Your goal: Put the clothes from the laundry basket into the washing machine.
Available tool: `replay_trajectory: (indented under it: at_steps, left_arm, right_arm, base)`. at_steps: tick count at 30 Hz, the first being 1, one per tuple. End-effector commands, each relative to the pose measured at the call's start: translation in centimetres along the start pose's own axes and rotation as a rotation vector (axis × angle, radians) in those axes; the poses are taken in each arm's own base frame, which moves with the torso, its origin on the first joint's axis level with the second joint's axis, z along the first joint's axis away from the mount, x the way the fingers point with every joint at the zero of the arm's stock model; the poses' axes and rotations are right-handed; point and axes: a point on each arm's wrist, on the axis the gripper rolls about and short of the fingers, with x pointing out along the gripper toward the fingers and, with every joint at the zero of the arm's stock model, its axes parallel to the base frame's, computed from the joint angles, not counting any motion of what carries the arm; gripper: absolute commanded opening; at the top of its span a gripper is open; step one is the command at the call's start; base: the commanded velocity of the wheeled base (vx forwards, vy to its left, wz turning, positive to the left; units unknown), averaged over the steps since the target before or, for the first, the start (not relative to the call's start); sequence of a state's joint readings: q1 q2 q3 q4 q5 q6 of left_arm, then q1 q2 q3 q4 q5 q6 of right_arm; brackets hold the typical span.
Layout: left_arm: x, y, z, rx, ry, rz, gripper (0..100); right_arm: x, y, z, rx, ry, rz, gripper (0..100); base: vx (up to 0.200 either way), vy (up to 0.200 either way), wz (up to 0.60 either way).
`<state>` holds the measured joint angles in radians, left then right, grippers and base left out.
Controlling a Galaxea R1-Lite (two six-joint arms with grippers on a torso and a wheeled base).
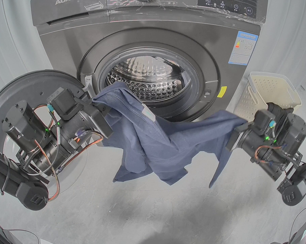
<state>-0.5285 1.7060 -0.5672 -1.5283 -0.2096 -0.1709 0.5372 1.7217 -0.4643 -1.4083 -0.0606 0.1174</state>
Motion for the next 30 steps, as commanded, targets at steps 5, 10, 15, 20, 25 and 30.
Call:
replay_trajectory:
  at_steps: [5,10,15,20,25,30]
  left_arm:
    - [0.7,-1.0,0.5,-0.006,-0.041,-0.029,0]
    - [0.5,-1.7,1.0,-0.014,-0.054,-0.052,0]
    - [0.5,-1.9,1.0,-0.018,-0.054,-0.061,0]
    - [0.3,-2.6,1.9,-0.023,-0.079,-0.087,0]
    - [0.1,-3.6,2.0,-0.037,-0.082,-0.123,0]
    - [-0.2,-4.5,2.8,-0.045,-0.103,-0.159,0]
  right_arm:
    - [-1.9,3.4,-9.0,0.018,0.365,0.116,100]
    - [-3.9,4.1,-11.6,-0.008,0.512,0.163,100]
    - [-5.2,4.8,-12.7,-0.015,0.560,0.203,100]
    - [-4.8,4.7,-12.3,-0.011,0.530,0.197,100]
    - [-3.1,5.0,-11.7,0.008,0.459,0.195,100]
    - [-1.0,6.2,-10.3,0.027,0.337,0.228,100]
  base:
    - [0.000,0.000,0.00]
    - [0.000,0.000,0.00]
    - [0.000,0.000,0.00]
    - [0.000,0.000,0.00]
    - [0.000,0.000,0.00]
    - [0.000,0.000,0.00]
